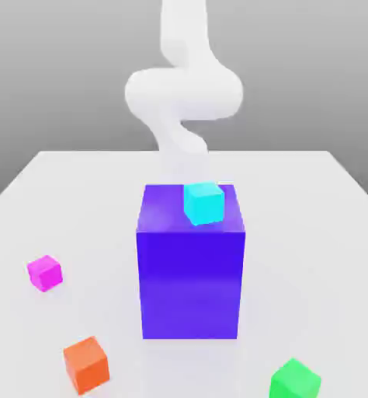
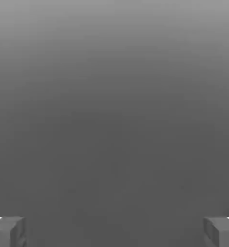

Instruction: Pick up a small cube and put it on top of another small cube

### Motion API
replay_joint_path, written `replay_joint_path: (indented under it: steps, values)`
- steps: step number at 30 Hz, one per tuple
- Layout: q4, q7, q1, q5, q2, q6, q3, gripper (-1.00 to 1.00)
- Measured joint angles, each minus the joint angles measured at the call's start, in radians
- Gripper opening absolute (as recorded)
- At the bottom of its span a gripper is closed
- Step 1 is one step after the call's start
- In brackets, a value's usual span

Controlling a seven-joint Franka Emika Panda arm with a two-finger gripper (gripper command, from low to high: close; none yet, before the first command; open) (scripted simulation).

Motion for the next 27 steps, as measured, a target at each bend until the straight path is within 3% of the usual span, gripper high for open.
replay_joint_path:
  steps: [14,27]
  values:
    - [-0.242,0.635,-0.397,-0.03,0.375,0.256,-0.014,0.0]
    - [-0.465,1.184,-0.683,-0.009,0.719,0.49,-0.127,0.0]
